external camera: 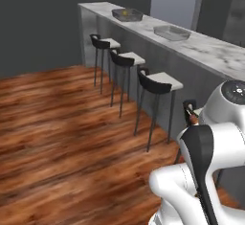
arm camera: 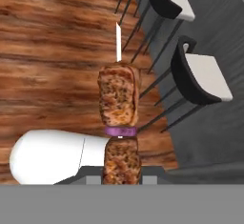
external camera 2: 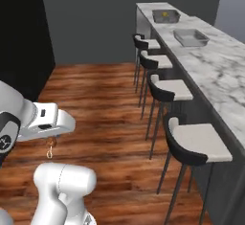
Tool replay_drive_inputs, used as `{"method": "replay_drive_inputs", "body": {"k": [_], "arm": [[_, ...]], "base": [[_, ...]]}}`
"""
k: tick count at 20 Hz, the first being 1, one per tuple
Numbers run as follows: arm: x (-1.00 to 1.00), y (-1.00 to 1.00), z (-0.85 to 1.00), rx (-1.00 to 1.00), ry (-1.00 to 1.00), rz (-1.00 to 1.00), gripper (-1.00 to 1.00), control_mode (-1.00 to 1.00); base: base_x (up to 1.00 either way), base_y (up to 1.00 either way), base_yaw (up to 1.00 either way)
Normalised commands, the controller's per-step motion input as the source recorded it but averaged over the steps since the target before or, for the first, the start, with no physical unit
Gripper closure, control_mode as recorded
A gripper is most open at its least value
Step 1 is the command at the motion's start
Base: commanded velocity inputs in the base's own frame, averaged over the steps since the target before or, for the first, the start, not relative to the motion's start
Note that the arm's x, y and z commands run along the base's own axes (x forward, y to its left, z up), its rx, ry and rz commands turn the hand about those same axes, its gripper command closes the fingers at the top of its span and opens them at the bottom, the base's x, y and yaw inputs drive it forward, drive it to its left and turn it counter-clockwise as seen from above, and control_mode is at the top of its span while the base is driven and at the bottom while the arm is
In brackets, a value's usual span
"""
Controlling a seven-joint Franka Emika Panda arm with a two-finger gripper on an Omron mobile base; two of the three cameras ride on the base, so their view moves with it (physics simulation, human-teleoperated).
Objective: Place the cold items (squash and broccoli) from the fridge in one tupperware on the dining counter. Place the warm items (kebab skewer and hot dog) in the stove area in another tupperware.
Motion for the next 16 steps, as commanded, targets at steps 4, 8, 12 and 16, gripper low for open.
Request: {"method": "replay_drive_inputs", "body": {"k": [4,8,12,16], "arm": [[0.0,0.0,0.0,0.0,0.0,0.0,1.0,1.0],[0.0,0.0,0.0,0.0,0.0,0.0,1.0,1.0],[0.0,0.0,0.0,0.0,0.0,0.0,1.0,1.0],[0.0,0.0,0.0,0.0,0.0,0.0,1.0,1.0]], "base": [[0.97,0.57,-0.48],[0.96,0.63,-0.48],[0.93,0.71,-0.46],[0.91,0.74,-0.44]]}}
